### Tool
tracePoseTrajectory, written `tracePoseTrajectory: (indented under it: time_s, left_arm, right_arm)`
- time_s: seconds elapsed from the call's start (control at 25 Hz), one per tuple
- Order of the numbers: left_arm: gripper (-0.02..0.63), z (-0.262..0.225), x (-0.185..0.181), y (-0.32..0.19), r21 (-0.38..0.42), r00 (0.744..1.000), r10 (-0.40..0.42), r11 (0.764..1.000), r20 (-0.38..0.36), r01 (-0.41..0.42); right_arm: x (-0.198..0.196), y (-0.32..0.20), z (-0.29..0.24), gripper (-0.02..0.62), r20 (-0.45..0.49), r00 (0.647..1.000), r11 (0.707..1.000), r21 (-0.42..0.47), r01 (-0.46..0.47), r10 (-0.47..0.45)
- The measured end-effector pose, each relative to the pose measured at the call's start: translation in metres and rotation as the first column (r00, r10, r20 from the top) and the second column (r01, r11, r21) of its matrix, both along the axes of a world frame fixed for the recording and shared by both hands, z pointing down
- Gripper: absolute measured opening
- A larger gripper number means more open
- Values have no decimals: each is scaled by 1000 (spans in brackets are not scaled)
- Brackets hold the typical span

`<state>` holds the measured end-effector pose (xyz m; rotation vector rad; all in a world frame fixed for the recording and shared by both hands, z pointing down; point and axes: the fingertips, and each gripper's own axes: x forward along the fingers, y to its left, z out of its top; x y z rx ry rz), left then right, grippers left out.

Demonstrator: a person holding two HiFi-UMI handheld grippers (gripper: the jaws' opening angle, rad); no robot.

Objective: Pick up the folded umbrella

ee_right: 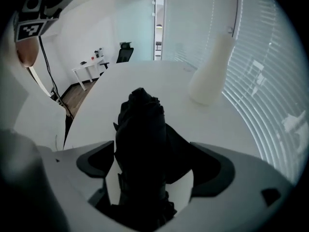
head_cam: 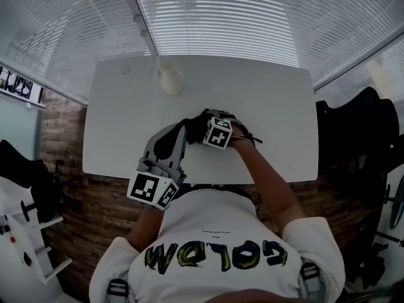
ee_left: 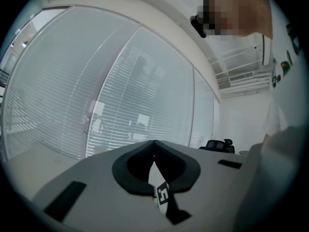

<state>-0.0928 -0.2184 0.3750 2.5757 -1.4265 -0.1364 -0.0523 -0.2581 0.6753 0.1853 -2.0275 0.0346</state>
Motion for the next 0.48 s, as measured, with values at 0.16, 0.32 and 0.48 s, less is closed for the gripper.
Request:
tracePoseTrajectory:
  time_s: [0.16,0.32,0.48]
  left_arm:
    - [9,2,-1,1,-6,1000,-5,1000,0,5]
    - [9,4,-3,2,-10,1000,-12,1000,-2,12]
    - [9,5,-4,4,-11,1000,-17,1000,-2,17]
  right_arm:
    - [-3,-1,18,463,-43,998,999,-26,41,-42]
    - [-3,1,33,463,-76,995,996,-54,64,-68]
    - [-3,1,35,462,-70,995,995,-75,71,-76]
